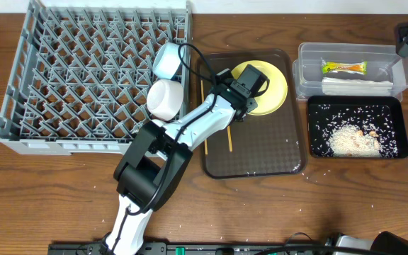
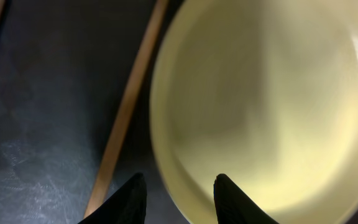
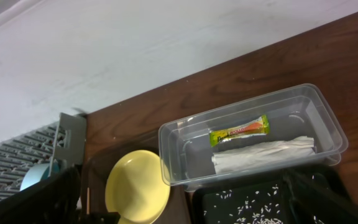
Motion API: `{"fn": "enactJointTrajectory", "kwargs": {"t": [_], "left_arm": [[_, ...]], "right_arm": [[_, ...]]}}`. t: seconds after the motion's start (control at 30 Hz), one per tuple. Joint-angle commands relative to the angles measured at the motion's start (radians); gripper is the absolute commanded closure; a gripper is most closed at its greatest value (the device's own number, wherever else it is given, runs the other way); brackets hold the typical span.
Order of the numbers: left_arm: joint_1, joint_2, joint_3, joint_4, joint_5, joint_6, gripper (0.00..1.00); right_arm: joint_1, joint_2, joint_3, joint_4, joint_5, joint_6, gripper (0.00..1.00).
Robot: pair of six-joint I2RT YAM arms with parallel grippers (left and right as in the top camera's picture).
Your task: Sort waste into correct bins and load items into the dishwasher
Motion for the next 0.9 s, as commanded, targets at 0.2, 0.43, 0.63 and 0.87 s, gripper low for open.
{"fn": "enactJointTrajectory", "kwargs": {"t": [0.2,0.43,0.63,0.87], "left_arm": [[0.007,0.125,-0.003,0.085,-0.005,-0.089,0.62],[0.011,0.193,-0.003,0.106,-0.006,-0.089,0.92],[0.037,0.171,-0.003,0.099,-0.009,-0.019,0.93],[0.068,0.089,-0.003,0.084,-0.008,0.085,0.93]], "right_arm": [[-0.010,0.002,0.001,-0.002,-0.007,0.010,0.01],[-0.010,0.002,0.001,-0.002,-0.007,0.010,0.01],[-0.010,0.002,0.001,-0.002,-0.007,0.010,0.01],[-0.010,0.002,0.001,-0.002,-0.007,0.010,0.01]]}}
